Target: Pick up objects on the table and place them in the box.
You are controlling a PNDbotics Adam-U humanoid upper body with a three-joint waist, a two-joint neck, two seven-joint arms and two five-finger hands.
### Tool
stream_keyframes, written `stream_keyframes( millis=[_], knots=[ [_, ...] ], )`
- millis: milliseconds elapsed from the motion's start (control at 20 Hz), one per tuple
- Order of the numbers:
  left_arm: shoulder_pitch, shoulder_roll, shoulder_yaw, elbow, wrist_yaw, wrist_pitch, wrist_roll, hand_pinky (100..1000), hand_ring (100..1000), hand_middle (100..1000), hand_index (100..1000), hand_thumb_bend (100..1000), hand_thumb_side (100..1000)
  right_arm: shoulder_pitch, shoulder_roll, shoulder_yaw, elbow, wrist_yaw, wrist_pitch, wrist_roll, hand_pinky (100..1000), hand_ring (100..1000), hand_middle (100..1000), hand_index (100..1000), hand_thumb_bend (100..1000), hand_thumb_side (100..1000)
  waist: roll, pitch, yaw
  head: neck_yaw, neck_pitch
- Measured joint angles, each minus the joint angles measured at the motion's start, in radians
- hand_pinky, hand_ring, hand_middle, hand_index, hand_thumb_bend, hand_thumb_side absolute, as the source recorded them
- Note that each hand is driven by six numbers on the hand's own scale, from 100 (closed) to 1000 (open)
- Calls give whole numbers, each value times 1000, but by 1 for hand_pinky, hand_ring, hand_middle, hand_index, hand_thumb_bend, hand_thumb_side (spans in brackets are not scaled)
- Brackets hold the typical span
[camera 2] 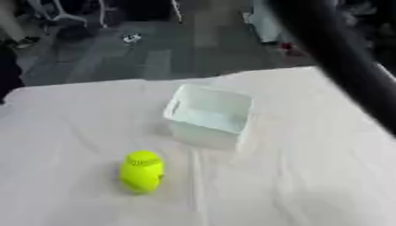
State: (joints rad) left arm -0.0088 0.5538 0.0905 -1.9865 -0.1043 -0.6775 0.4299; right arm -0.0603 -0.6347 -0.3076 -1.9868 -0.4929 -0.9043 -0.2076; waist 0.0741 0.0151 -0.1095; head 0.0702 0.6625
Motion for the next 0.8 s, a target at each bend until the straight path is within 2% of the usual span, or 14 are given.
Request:
stream_keyframes(
  millis=[600,800],
  knots=[
    [0,0,0,0,0,0,0,328,373,541,569,150,676,0,0,0,0,0,2,2,100,373,365,525,100,966,0,0,-1,-1,-8],
    [0,2,0,0,-14,31,-43,446,473,676,702,252,722,3,0,-1,0,0,2,2,100,373,366,528,100,968,0,0,-6,-1,-6]
  ],
)
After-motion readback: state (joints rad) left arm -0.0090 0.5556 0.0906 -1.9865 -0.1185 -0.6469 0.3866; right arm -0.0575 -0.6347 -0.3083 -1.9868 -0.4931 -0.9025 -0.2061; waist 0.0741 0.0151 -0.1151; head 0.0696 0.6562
